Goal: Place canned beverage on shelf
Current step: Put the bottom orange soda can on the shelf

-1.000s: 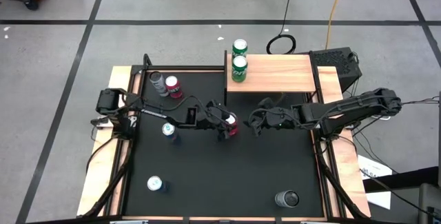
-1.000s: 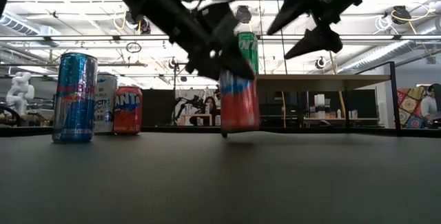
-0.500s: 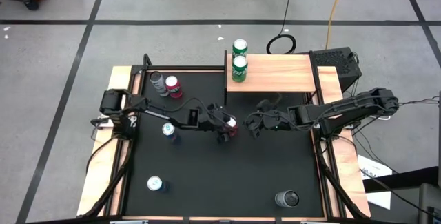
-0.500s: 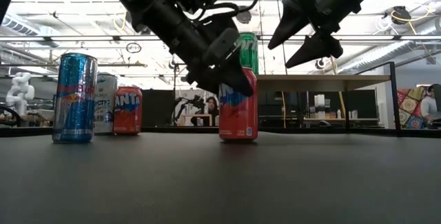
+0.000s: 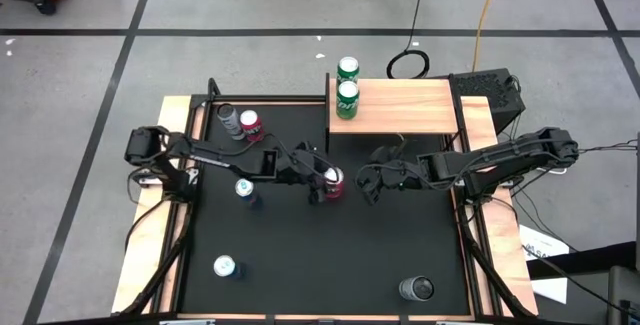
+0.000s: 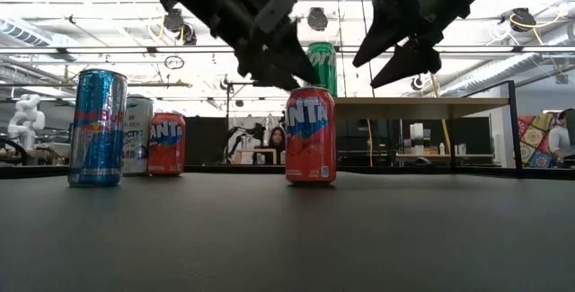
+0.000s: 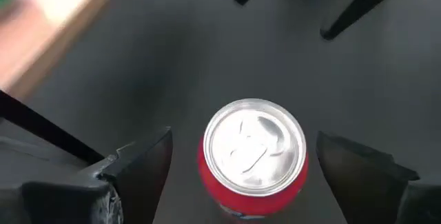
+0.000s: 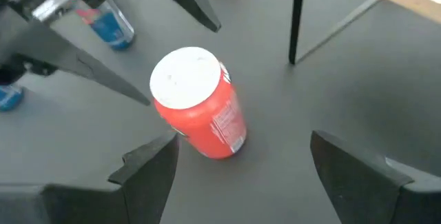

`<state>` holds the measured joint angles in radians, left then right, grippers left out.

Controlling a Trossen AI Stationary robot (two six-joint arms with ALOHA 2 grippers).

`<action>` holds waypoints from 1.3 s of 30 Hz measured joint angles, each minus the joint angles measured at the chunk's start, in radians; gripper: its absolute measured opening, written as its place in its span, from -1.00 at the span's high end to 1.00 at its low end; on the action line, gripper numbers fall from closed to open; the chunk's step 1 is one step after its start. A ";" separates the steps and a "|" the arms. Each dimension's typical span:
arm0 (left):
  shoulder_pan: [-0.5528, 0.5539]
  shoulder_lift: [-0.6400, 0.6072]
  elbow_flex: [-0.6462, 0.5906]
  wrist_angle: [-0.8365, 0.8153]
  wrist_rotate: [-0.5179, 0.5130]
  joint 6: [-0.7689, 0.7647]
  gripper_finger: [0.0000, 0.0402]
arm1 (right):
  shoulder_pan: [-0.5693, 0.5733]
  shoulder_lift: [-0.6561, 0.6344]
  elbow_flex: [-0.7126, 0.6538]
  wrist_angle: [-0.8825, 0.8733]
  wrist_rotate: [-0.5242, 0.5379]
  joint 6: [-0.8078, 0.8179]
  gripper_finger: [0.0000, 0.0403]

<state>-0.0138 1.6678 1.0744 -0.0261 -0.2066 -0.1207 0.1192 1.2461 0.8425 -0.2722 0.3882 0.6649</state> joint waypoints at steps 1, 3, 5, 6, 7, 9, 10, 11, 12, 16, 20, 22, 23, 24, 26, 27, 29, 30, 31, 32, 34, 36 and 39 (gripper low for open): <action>0.000 -0.014 0.000 -0.003 0.000 0.004 -0.74 | 0.000 0.000 0.000 0.014 0.000 -0.003 -0.56; 0.000 -0.041 0.000 -0.025 0.000 0.001 -0.75 | 0.000 0.000 0.000 0.034 0.002 -0.002 -0.56; 0.000 -0.074 0.000 -0.046 0.008 -0.004 -0.75 | 0.000 0.000 0.000 0.045 0.002 0.004 -0.56; 0.001 -0.095 0.000 -0.045 0.022 -0.015 -0.74 | 0.000 0.000 0.000 0.048 0.002 0.004 -0.56; 0.003 -0.116 0.000 -0.039 0.033 -0.031 -0.74 | 0.000 0.000 0.000 0.054 0.003 0.003 -0.56; 0.009 -0.160 0.005 -0.033 0.053 -0.050 -0.74 | 0.000 0.000 0.000 0.075 0.002 0.003 -0.56; 0.011 -0.180 0.008 -0.033 0.057 -0.053 -0.74 | 0.000 0.000 0.000 0.089 0.003 0.003 -0.56; 0.013 -0.198 0.010 -0.033 0.057 -0.048 -0.74 | 0.000 0.000 0.000 0.109 0.005 0.008 -0.56; 0.015 -0.219 0.011 -0.034 0.057 -0.038 -0.74 | 0.000 0.000 0.000 0.133 0.005 0.011 -0.56; 0.025 -0.289 0.013 -0.033 0.006 0.004 -0.74 | 0.000 0.000 0.000 0.227 0.006 -0.020 -0.56; 0.036 -0.333 0.013 -0.033 -0.032 0.005 -0.74 | 0.000 0.010 0.007 0.247 0.010 -0.039 -0.56; 0.042 -0.351 0.013 -0.039 -0.032 0.003 -0.74 | 0.000 0.029 0.033 0.239 0.011 -0.049 -0.56; 0.041 -0.358 0.013 -0.039 -0.032 0.000 -0.74 | 0.000 0.045 0.053 0.240 0.012 -0.050 -0.56; 0.042 -0.365 0.013 -0.036 -0.034 -0.001 -0.74 | 0.000 0.063 0.080 0.239 0.022 -0.048 -0.56; 0.047 -0.377 0.013 -0.037 -0.042 -0.001 -0.74 | 0.000 0.104 0.139 0.209 0.041 -0.048 -0.56; 0.051 -0.382 0.013 -0.036 -0.049 -0.001 -0.74 | 0.000 0.128 0.177 0.175 0.057 -0.052 -0.56; 0.057 -0.393 0.013 -0.038 -0.059 -0.001 -0.74 | 0.000 0.175 0.257 0.065 0.090 -0.072 -0.56; 0.060 -0.397 0.013 -0.036 -0.060 -0.002 -0.74 | 0.000 0.198 0.294 -0.001 0.111 -0.078 -0.56; 0.061 -0.403 0.013 -0.038 -0.061 -0.002 -0.74 | 0.000 0.222 0.334 -0.069 0.128 -0.082 -0.56; 0.061 -0.410 0.013 -0.048 -0.061 -0.002 -0.74 | 0.000 0.244 0.367 -0.128 0.142 -0.083 -0.56; 0.061 -0.414 0.013 -0.046 -0.062 -0.002 -0.74 | 0.000 0.281 0.418 -0.199 0.137 -0.084 -0.56; 0.060 -0.423 0.013 -0.081 -0.073 -0.004 -0.74 | 0.000 0.309 0.443 -0.207 0.100 -0.090 -0.56; 0.060 -0.426 0.013 -0.123 -0.111 -0.004 -0.74 | 0.001 0.350 0.447 -0.202 0.047 -0.101 -0.57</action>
<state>0.0463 1.2422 1.0870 -0.1494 -0.3177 -0.1250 0.1197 1.5966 1.2900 -0.4737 0.4350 0.5639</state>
